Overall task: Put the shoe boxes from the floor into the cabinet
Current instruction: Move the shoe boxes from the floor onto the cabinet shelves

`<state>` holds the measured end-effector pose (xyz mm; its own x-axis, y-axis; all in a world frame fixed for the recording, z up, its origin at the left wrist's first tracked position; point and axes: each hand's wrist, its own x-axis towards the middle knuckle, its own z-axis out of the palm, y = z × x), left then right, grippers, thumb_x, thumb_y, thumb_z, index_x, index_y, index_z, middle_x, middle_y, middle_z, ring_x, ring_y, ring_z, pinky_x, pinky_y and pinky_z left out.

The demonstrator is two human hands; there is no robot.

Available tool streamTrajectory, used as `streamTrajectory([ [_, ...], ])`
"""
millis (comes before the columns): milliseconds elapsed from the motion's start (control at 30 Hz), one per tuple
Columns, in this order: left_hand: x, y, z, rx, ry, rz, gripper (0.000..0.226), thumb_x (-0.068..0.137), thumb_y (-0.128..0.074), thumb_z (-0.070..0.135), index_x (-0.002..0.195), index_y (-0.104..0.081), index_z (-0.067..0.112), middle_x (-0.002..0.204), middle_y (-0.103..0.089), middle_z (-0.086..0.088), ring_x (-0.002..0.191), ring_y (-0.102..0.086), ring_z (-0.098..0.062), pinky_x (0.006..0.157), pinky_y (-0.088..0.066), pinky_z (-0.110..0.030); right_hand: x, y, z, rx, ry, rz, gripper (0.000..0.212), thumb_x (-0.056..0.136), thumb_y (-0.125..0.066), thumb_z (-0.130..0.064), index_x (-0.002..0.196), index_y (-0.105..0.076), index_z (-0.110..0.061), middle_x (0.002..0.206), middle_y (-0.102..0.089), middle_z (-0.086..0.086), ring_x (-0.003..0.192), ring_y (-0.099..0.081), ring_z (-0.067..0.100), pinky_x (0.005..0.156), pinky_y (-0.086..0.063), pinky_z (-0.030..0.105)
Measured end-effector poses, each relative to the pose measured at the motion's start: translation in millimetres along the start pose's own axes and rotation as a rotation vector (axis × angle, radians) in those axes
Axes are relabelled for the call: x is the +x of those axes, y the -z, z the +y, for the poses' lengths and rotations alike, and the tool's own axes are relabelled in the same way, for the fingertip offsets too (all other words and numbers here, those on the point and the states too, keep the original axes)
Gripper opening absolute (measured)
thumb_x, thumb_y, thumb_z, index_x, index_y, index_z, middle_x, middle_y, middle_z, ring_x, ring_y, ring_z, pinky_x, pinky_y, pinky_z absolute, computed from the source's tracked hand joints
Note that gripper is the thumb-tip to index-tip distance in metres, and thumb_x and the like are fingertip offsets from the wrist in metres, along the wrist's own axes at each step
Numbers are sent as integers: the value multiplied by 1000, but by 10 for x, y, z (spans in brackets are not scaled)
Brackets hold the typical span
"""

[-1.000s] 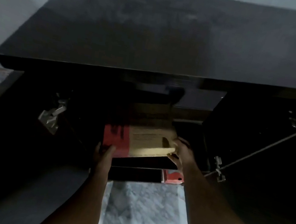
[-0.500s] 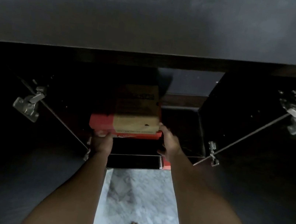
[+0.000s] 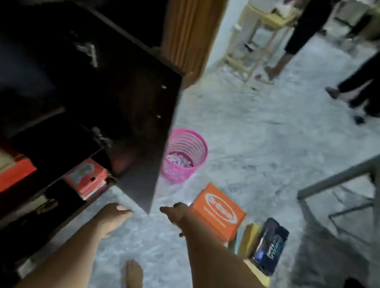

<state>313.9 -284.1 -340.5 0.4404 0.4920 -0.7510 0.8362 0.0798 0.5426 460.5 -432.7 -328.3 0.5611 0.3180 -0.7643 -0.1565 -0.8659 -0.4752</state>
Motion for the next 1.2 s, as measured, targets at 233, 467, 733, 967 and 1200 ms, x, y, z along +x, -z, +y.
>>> streamTrajectory([
  [233, 46, -1238, 867, 387, -172, -187, 23, 90, -63, 33, 75, -51, 20, 74, -48, -7, 67, -47, -20, 66, -34, -31, -106, 1408, 1271, 392, -141, 269, 63, 94, -68, -32, 144, -51, 2, 139, -57, 20, 122, -58, 34, 96, -49, 44],
  [467, 865, -2285, 1481, 603, -184, -319, 33, 88, -59, 27, 68, -34, 19, 64, -35, -4, 54, -33, -20, 58, -23, -32, 726, 2128, 2127, 571, -303, 302, 56, 101, -61, -22, 148, -42, 3, 147, -52, 22, 130, -54, 39, 98, -48, 44],
  [733, 3459, -3963, 1619, 527, -143, -203, 28, 82, -78, 24, 106, -62, 26, 94, -70, 2, 79, -67, -25, 73, -58, -42, 3597, 2160, 3397, 701, -487, 341, 50, 98, -66, -24, 140, -47, -3, 128, -61, 14, 108, -62, 29, 77, -49, 28],
  [967, 5935, -5003, 983, 507, -105, -270, 69, 65, -86, 48, 124, -58, 27, 111, -73, 2, 98, -71, -24, 94, -56, -44, 5869, 1447, 4733, 681, -602, 439, 103, 58, -70, -70, 143, -47, -17, 135, -64, 12, 118, -65, 34, 101, -54, 49],
  [1200, 6142, -5401, 785, 589, -120, 120, 71, 80, -68, 66, 124, -30, 25, 111, -70, -15, 102, -67, -42, 81, -43, -43, 6160, 1344, 4739, 486, -646, 461, 90, 74, -72, -70, 144, -36, -27, 135, -63, 5, 119, -64, 38, 98, -53, 51],
])
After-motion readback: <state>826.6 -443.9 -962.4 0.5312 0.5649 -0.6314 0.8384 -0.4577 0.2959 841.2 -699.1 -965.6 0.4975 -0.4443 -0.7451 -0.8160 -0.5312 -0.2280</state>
